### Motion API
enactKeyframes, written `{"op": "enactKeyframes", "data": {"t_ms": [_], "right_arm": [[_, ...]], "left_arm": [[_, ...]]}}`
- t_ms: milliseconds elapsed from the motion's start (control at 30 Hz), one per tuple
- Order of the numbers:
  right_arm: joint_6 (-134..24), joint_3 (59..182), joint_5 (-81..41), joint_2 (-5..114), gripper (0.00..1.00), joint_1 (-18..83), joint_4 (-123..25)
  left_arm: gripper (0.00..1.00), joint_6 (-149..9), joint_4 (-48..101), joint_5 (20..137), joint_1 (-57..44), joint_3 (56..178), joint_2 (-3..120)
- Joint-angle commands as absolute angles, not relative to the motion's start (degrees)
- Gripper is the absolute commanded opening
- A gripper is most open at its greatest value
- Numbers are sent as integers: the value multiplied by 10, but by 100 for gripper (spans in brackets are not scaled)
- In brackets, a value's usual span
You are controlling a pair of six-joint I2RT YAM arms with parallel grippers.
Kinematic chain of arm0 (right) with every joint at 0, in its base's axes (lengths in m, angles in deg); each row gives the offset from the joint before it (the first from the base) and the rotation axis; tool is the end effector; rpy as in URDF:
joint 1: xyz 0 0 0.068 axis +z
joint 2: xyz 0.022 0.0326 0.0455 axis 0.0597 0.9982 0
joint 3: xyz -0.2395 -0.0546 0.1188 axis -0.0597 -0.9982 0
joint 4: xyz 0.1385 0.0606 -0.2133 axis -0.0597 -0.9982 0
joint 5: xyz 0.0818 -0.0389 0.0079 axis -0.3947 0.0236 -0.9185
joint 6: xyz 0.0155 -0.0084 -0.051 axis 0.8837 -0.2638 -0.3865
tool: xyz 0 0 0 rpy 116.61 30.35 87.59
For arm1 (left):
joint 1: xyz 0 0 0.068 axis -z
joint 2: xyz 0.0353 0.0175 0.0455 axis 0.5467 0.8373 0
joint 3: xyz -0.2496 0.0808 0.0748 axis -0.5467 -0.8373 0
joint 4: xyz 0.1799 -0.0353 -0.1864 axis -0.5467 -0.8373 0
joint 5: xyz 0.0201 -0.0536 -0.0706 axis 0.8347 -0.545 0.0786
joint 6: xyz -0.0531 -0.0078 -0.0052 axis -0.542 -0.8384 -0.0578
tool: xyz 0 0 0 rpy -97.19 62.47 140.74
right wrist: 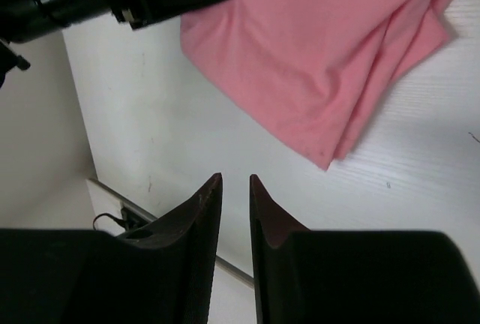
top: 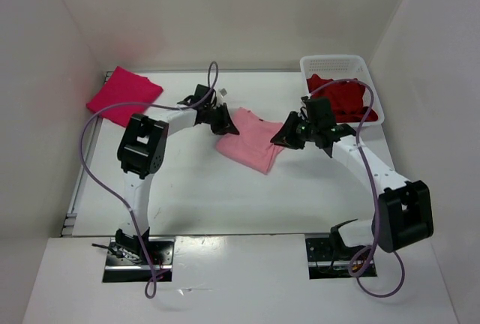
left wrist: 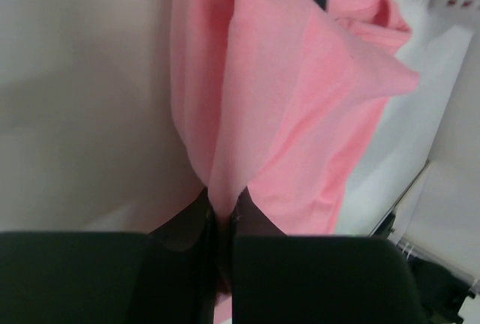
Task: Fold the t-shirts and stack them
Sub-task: Put the neatly folded tshirt into the corner of the board with the left arm
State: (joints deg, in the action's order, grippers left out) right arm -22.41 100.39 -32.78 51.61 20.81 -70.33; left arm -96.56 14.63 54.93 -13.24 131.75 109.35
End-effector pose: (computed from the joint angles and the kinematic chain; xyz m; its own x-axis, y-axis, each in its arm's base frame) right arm 0.2748 0.0991 0.2571 -0.8488 0.3586 -0.3886 0.0290 0.7653 0.6430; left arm 0.4372 -0.1782 0.1419 -0.9352 -0.2234 -0.2748 0.0464 0.6918 -0.7206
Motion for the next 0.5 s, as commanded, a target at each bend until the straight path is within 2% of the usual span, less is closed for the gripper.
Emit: {"op": "enactKeyframes", "data": {"t_ms": [0, 233, 300, 367, 433, 467], "right_arm": [[-216, 985, -340, 470, 27, 205, -692], [-221, 962, -356, 459, 27, 205, -698], [-221, 962, -376, 465, 27, 205, -698], [-221, 962, -382, 465, 27, 205, -698], [-228, 968, -382, 470, 27, 205, -698], [-228, 968, -387, 475, 27, 205, -698]], "left_arm": [[0, -993, 158, 585, -162, 1388, 1057], [0, -1019, 121, 562, -282, 1499, 1015], [0, -1019, 121, 562, -344, 1504, 989], [0, -1034, 139, 562, -417, 1456, 958], [38, -1052, 164, 567, -467, 1403, 937], [55, -1077, 199, 567, -515, 1338, 918]]}}
